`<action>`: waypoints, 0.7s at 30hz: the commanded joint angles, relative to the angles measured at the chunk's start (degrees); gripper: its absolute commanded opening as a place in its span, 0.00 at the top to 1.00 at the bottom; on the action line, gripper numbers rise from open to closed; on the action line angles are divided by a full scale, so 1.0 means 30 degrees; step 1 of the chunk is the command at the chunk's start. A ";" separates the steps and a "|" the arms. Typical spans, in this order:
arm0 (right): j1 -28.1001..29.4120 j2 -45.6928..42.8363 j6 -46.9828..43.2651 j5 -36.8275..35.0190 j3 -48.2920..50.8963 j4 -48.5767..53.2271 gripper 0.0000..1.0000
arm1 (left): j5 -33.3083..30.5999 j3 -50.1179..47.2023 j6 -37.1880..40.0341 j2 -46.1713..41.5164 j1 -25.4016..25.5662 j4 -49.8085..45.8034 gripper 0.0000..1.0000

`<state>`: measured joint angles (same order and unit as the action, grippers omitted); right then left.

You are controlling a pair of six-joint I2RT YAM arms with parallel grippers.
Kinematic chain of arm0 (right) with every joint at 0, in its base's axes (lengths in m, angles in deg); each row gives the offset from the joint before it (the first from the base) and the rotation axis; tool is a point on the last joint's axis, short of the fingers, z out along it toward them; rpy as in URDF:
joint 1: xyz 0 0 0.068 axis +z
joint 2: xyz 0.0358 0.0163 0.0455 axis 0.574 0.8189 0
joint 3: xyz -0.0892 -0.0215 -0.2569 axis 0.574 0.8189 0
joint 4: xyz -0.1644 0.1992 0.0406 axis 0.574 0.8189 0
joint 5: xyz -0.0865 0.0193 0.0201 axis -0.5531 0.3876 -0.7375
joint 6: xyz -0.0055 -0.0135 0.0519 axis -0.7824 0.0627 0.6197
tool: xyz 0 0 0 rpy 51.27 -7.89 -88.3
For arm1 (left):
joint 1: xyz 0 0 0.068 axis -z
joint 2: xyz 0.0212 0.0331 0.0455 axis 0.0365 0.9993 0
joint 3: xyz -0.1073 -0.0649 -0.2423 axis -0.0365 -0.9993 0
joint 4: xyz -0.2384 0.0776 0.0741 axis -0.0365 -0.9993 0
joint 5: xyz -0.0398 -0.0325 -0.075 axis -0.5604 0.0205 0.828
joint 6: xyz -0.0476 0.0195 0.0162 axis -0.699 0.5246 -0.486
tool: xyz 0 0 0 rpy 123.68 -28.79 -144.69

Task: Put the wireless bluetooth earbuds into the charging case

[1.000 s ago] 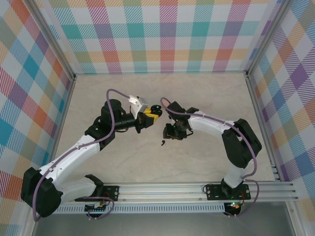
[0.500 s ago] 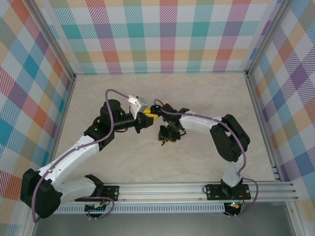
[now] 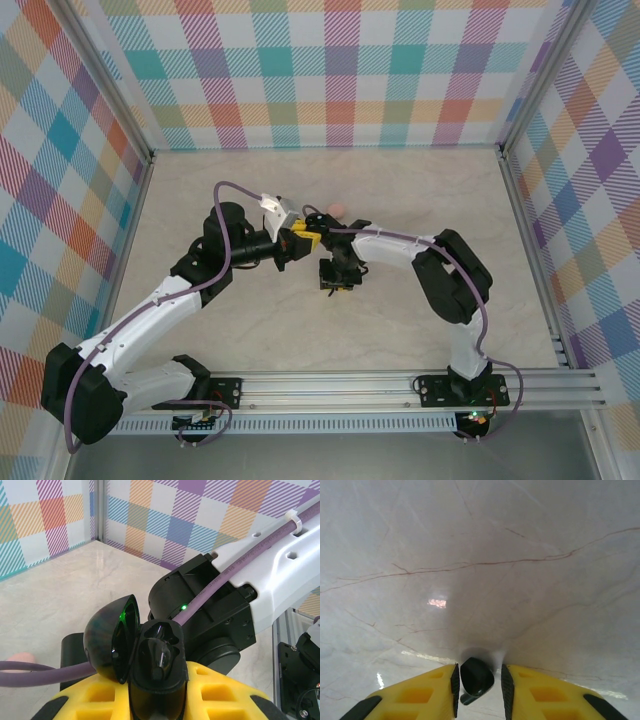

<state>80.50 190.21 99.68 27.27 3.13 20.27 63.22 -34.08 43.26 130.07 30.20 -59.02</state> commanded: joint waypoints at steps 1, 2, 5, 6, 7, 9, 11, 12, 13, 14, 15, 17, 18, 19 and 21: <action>0.0194 0.0515 -0.0421 -0.1162 -0.0654 0.1295 0.69 | -0.0055 -0.0067 -0.0147 -0.0355 0.0280 0.0131 0.81; 0.0205 0.0548 -0.0482 -0.1364 -0.0703 0.1434 0.69 | -0.0040 -0.0042 -0.0117 -0.0340 0.0280 0.0104 0.81; 0.0194 0.0519 -0.0721 -0.2175 -0.0804 0.1842 0.72 | -0.0025 -0.0037 -0.0118 -0.0339 0.0280 0.0047 0.81; 0.0161 0.0490 -0.0850 -0.2490 -0.0877 0.2044 0.73 | -0.0054 -0.0024 -0.0115 -0.0352 0.0280 0.0017 0.81; 0.0137 0.0464 -0.1054 -0.2665 -0.0923 0.2180 0.74 | -0.0055 -0.0040 -0.0119 -0.0333 0.0277 -0.0013 0.81; -0.0005 0.0374 -0.1378 -0.2865 -0.0926 0.2307 0.74 | -0.0084 -0.0020 -0.0116 -0.0348 0.0280 -0.0044 0.81; -0.0281 0.0288 -0.1786 -0.3075 -0.0896 0.2424 0.74 | -0.0099 -0.0002 -0.0089 -0.0328 0.0280 -0.0096 0.81; -0.0400 0.0285 -0.1966 -0.3271 -0.0904 0.2583 0.74 | -0.0116 -0.0012 -0.0075 -0.0324 0.0266 -0.0129 0.81; -0.0605 0.0256 -0.2188 -0.3407 -0.0899 0.2657 0.74 | -0.0129 0.0011 -0.0046 -0.0346 0.0280 -0.0154 0.81; -0.0750 0.0255 -0.2411 -0.3515 -0.0897 0.2713 0.74 | -0.0101 0.0014 -0.0053 -0.0336 0.0280 -0.0162 0.81; -0.0924 0.0226 -0.2697 -0.3671 -0.0909 0.2753 0.74 | -0.0113 -0.0005 -0.0060 -0.0351 0.0280 -0.0187 0.81; -0.1264 0.0306 -0.3330 -0.3898 -0.0999 0.2864 0.74 | -0.0120 -0.0009 -0.0060 -0.0345 0.0280 -0.0213 0.81; -0.1440 0.0387 -0.3737 -0.4081 -0.1062 0.2900 0.74 | -0.0110 0.0005 -0.0060 -0.0342 0.0280 -0.0205 0.81; -0.1623 0.0495 -0.4114 -0.4199 -0.1146 0.2946 0.74 | -0.0113 -0.0019 -0.0056 -0.0376 0.0279 -0.0221 0.81; -0.1891 0.0661 -0.5035 -0.4030 -0.1299 0.2872 0.74 | -0.0143 -0.0010 -0.0056 -0.0360 0.0280 -0.0278 0.81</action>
<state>75.87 190.93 89.69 16.67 0.95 27.15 63.22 -34.08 43.26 130.07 30.20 -59.18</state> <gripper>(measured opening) 0.258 0.215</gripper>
